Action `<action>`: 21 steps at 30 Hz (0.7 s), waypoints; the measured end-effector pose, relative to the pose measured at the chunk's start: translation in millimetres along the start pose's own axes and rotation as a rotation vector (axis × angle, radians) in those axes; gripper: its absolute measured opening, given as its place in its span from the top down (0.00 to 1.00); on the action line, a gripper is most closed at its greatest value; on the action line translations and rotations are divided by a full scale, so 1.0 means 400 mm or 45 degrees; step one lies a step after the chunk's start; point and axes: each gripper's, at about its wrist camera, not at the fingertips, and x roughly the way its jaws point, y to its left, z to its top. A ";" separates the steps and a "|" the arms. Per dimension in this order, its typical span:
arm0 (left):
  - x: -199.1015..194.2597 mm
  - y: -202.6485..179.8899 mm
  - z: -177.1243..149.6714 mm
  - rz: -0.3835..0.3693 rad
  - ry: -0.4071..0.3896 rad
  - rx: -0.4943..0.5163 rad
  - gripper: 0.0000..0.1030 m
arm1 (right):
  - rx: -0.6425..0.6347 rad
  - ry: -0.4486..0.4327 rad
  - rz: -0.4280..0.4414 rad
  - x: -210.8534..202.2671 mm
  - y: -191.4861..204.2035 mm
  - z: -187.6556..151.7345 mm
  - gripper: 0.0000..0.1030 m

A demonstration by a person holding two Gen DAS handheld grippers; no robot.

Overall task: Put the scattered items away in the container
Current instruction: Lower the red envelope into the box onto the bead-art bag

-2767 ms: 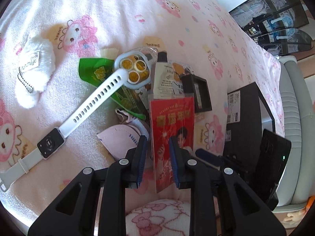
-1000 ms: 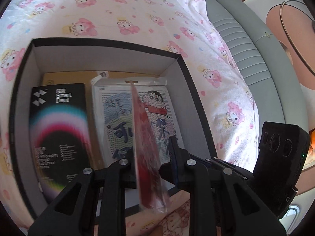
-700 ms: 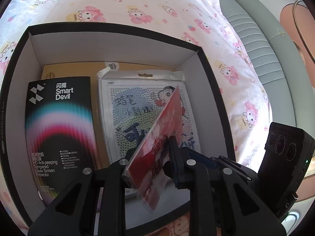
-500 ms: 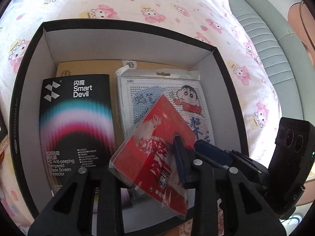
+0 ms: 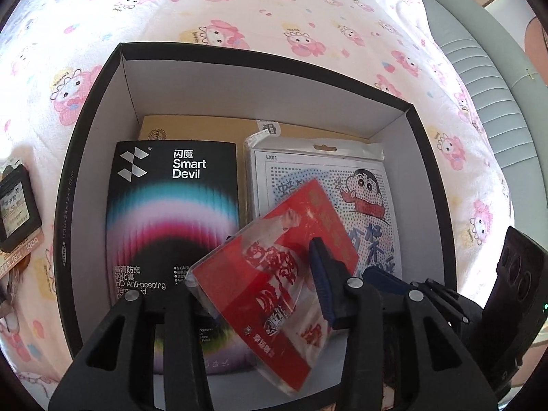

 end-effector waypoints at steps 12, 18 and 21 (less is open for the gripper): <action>-0.052 -0.020 -0.005 0.390 -0.034 0.254 0.35 | 0.023 0.006 -0.072 0.022 -0.029 -0.014 0.64; -0.116 0.023 -0.007 0.240 -0.094 0.158 0.37 | 0.008 0.001 -0.064 0.019 -0.032 -0.018 0.64; -0.130 0.025 0.004 0.368 -0.176 0.167 0.43 | 0.012 -0.004 -0.048 0.017 -0.034 -0.017 0.64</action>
